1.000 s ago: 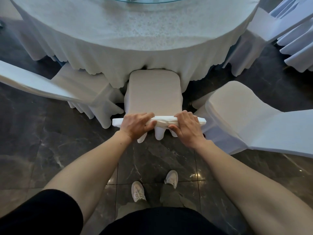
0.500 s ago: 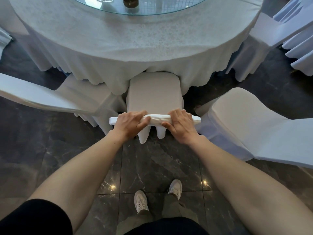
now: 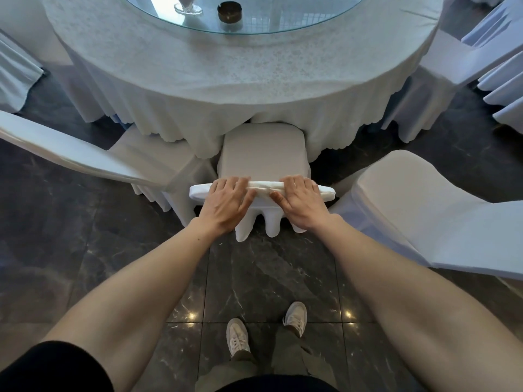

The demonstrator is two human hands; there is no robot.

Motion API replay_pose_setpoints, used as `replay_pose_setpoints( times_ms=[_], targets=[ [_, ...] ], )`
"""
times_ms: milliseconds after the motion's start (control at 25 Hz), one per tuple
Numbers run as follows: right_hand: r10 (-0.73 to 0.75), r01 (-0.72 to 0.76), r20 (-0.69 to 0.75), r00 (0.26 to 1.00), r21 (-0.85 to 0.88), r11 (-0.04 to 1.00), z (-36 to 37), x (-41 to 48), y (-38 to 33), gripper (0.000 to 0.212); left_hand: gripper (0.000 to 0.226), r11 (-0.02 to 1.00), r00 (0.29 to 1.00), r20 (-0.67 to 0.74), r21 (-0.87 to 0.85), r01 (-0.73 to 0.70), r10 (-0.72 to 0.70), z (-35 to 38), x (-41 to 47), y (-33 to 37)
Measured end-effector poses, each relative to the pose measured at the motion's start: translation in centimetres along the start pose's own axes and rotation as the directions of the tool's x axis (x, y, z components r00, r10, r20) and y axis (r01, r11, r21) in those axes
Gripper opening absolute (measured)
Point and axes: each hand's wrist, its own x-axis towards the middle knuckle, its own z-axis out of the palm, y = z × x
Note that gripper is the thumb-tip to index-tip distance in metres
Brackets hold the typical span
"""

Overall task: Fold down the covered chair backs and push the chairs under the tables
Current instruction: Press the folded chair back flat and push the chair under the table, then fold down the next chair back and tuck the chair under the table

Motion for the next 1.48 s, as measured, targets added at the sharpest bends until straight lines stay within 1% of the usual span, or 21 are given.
replay_pose_setpoints(
  times_ms=[120,240,320,440,600,760,920,1040,1120,1280,1400,1480],
  targets=[
    [-0.043,0.043,-0.001,0.999,0.056,0.998,-0.7,-1.7,-0.3,0.07,0.061,1.0,1.0,0.028,0.023,-0.006,0.005,-0.4,-1.1,1.2],
    [-0.025,0.032,-0.061,0.998,0.119,0.992,-2.2,-4.1,-0.6,0.069,0.06,0.998,0.999,-0.002,0.034,-0.049,0.049,-1.3,-2.5,2.7],
    [-0.013,0.026,-0.124,0.992,0.102,0.994,-3.5,-6.1,-0.8,0.067,0.059,0.995,0.995,-0.043,0.019,-0.095,0.095,-2.1,-3.7,3.9],
    [-0.029,0.041,-0.199,0.98,0.059,0.997,-5.6,-9.4,-0.5,0.068,0.057,0.983,0.981,-0.068,-0.008,-0.185,0.184,-2.6,-4.8,6.6],
    [0.046,-0.044,-0.287,0.957,0.01,0.999,-8.3,-14.9,3.0,0.062,0.053,0.942,0.943,-0.071,-0.066,-0.33,0.325,-2.0,-4.7,12.9],
    [0.109,-0.125,-0.319,0.941,-0.03,0.992,-11.1,-20.6,9.6,0.062,0.049,0.897,0.903,-0.101,-0.107,-0.428,0.418,-0.5,-3.5,21.1],
    [0.144,-0.177,-0.345,0.927,-0.066,0.982,-13.7,-25.9,18.4,0.058,0.049,0.853,0.863,-0.128,-0.137,-0.503,0.489,2.6,-1.9,30.5],
    [0.153,-0.193,-0.34,0.928,-0.085,0.978,-15.5,-29.8,25.3,0.06,0.054,0.856,0.868,-0.108,-0.143,-0.496,0.485,6.0,-1.0,37.9],
    [0.187,-0.221,-0.344,0.92,-0.062,0.973,-17.2,-32.5,30.3,0.061,0.058,0.857,0.873,-0.086,-0.166,-0.488,0.48,8.3,-0.6,43.9],
    [0.214,-0.249,-0.337,0.917,-0.061,0.967,-19.4,-37.2,39.2,0.059,0.059,0.86,0.886,-0.063,-0.218,-0.462,0.46,12.2,0.4,54.0],
    [0.25,-0.278,-0.329,0.911,-0.041,0.96,-20.7,-39.3,44.5,0.061,0.057,0.869,0.892,-0.044,-0.212,-0.448,0.449,14.4,1.8,59.2],
    [0.266,-0.292,-0.322,0.908,-0.032,0.956,-21.4,-39.9,47.8,0.063,0.051,0.865,0.889,-0.041,-0.215,-0.454,0.456,16.1,2.9,62.0]
  ],
)
